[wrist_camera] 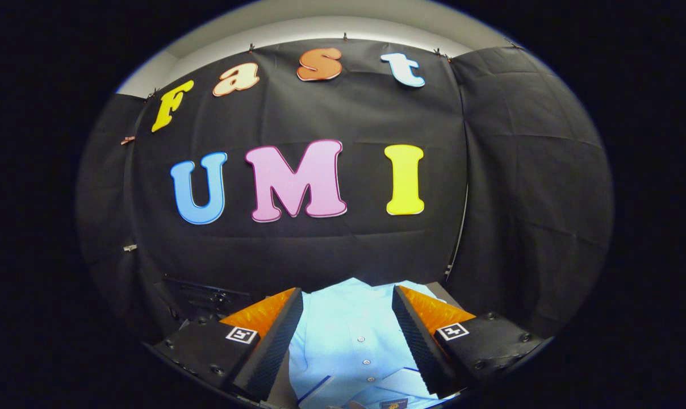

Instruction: Put the clothes into the washing machine and then close the washing machine lid.

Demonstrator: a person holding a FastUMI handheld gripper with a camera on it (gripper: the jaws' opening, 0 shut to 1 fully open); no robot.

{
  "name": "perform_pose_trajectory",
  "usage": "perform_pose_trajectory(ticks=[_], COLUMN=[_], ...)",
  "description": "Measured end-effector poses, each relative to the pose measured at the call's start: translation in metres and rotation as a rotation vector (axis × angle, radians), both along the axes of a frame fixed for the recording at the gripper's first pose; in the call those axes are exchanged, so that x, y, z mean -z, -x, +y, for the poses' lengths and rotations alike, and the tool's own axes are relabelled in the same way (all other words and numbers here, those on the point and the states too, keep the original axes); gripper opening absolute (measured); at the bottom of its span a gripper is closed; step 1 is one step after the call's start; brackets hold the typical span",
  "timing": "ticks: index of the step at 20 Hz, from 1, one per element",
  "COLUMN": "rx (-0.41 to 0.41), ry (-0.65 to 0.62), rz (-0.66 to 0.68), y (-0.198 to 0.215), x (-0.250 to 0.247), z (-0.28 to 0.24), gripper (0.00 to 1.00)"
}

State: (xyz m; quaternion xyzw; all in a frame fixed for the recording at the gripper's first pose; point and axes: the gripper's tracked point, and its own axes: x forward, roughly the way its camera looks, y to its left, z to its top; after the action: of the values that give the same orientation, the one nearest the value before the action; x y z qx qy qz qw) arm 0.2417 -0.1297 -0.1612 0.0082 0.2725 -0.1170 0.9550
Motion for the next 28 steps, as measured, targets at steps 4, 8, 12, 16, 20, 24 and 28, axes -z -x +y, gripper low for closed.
perform_pose_trajectory(ticks=[4,8,12,16,20,24,28], rx=[0.031,0.059,0.074,0.081,0.086,0.088,0.087], ry=[0.007,0.004,-0.014,-0.021,-0.021,-0.01,-0.018], rz=[0.111,0.22,0.312,0.407,0.455,0.472,0.481], y=[-0.011,-0.012,-0.007,-0.001,0.004,0.004,0.003], x=[0.043,0.077,0.102,0.129,0.134,0.134,0.133], z=[-0.016,-0.027,-0.032,-0.033,-0.034,-0.033,-0.033], gripper=[0.99,0.99,0.99,0.99,0.99,0.98,0.98])
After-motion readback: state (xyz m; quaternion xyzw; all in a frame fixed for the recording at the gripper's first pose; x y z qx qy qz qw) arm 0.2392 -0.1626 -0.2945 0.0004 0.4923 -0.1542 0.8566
